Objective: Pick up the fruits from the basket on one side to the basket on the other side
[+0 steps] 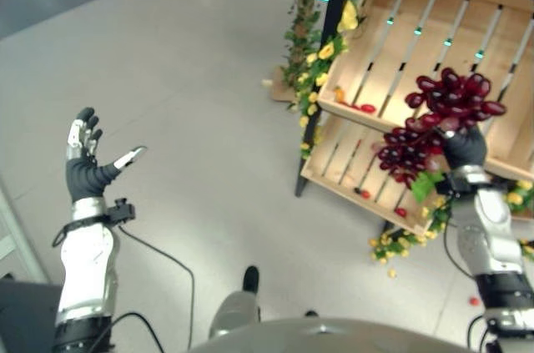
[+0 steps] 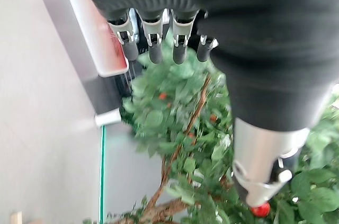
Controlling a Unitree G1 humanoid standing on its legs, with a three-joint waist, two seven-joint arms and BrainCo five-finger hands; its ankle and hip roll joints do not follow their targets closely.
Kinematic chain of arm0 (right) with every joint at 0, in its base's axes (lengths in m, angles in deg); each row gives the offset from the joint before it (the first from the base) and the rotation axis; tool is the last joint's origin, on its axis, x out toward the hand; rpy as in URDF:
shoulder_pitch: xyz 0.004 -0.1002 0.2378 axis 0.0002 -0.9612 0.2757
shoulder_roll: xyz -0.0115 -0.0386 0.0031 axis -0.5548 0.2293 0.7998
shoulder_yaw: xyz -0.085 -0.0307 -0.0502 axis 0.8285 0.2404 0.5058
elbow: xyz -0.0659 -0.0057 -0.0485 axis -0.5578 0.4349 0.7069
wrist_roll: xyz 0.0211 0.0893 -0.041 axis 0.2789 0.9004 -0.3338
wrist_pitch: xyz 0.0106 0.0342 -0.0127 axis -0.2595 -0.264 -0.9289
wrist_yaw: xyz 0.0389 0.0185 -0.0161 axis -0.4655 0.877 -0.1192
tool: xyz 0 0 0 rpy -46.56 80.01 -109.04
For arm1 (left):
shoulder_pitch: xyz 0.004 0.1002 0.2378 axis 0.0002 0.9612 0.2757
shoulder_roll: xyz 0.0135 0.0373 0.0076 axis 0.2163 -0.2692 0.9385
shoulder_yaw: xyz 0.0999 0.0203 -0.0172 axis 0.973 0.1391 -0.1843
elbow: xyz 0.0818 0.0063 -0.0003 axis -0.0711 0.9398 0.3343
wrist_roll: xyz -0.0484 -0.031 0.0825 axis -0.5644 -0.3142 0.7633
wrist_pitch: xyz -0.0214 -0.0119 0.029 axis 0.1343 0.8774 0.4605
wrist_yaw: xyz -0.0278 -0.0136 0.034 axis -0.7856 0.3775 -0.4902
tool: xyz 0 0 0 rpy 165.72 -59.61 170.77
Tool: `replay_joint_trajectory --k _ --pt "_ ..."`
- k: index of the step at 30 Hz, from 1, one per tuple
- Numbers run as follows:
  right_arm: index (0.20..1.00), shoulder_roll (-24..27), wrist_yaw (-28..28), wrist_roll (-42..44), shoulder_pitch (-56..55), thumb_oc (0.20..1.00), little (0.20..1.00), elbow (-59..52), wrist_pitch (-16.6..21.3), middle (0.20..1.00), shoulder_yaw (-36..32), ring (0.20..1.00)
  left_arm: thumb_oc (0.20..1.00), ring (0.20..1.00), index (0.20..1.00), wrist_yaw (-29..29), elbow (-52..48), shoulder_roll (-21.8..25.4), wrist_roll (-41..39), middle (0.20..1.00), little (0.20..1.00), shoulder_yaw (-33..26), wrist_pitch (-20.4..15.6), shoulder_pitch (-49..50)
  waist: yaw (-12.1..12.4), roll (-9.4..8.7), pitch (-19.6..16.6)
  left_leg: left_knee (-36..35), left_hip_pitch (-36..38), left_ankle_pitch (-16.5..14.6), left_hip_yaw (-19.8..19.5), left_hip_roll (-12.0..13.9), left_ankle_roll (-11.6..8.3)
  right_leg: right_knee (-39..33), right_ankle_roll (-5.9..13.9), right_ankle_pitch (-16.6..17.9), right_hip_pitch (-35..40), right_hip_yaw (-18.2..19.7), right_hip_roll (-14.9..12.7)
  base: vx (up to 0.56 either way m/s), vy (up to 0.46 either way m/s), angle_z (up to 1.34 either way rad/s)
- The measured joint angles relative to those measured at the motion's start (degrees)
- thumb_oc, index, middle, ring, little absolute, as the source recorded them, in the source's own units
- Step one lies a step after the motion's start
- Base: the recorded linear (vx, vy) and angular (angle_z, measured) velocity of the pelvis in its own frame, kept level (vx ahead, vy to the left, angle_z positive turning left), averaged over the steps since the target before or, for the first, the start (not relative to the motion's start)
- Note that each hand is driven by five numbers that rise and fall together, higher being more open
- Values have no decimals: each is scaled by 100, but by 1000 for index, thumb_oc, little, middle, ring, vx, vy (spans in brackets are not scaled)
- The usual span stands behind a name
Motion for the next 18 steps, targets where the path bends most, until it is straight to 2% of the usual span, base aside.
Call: replay_joint_trajectory --k 2,5,9,10,11,12,13,15,18 --pt "200 -23 44 -68 6 200 200 -78 1 200 -29 200 1000 1000 1000 -7 -33 41 -1 1000 1000 0 -2 -50 -5 -5 -3 -73 156 -74 127 -164 126 -7 163 -26 87 26 -195 109 133 -22" --pt "200 -80 85 -130 43 200 200 -118 0 200 -57 200 1000 1000 1000 -21 -35 82 1 1000 1000 0 -2 -109 0 -5 -3 -73 219 -158 246 -228 209 18 243 -40 94 39 -277 67 99 -16" --pt "200 -114 96 -278 44 200 200 -113 -15 200 -51 200 1000 1000 1000 -44 -35 94 6 1000 1000 20 -1 -99 -29 23 9 -77 285 -195 412 -144 185 186 255 -55 -36 57 -276 11 58 -28" --pt "200 -151 96 -293 73 200 200 -94 -22 200 -28 200 1000 1000 1000 -46 -37 113 8 1000 1000 18 0 -74 100 27 9 -76 327 -216 538 -82 162 286 257 -69 -110 49 -260 -28 13 -53" --pt "200 -150 105 -312 89 200 200 -91 -22 200 -10 200 1000 1000 1000 -46 -41 104 6 1000 1000 16 -1 -58 99 27 9 -82 337 -224 650 -33 156 326 246 -64 -196 -15 -274 5 7 -101" --pt "200 -153 117 -364 200 200 200 -81 -27 200 74 200 1000 1000 1000 -51 -93 133 5 1000 1000 -13 0 60 245 46 12 -81 347 -298 859 54 101 427 239 -57 -355 -286 -291 35 -6 -68" --pt "200 -153 122 -386 194 200 200 -85 -24 200 69 200 1000 1000 1000 -60 -96 123 5 1000 1000 -2 -1 66 256 49 12 -84 344 -289 837 62 89 373 206 -20 -305 -314 -255 59 -10 -49" --pt "200 -156 150 -386 177 200 200 -84 -24 200 65 200 1000 1000 1000 -81 -102 89 4 1000 1000 14 0 111 109 59 6 -86 356 -273 764 77 67 269 176 8 -212 -367 -219 74 -8 15" --pt "200 -155 226 -389 178 200 200 -85 -22 200 40 200 1000 1000 1000 -110 -144 54 2 1000 1000 16 1 113 110 99 -56 -82 356 -262 739 95 60 17 109 137 -69 -458 -164 68 -13 11"
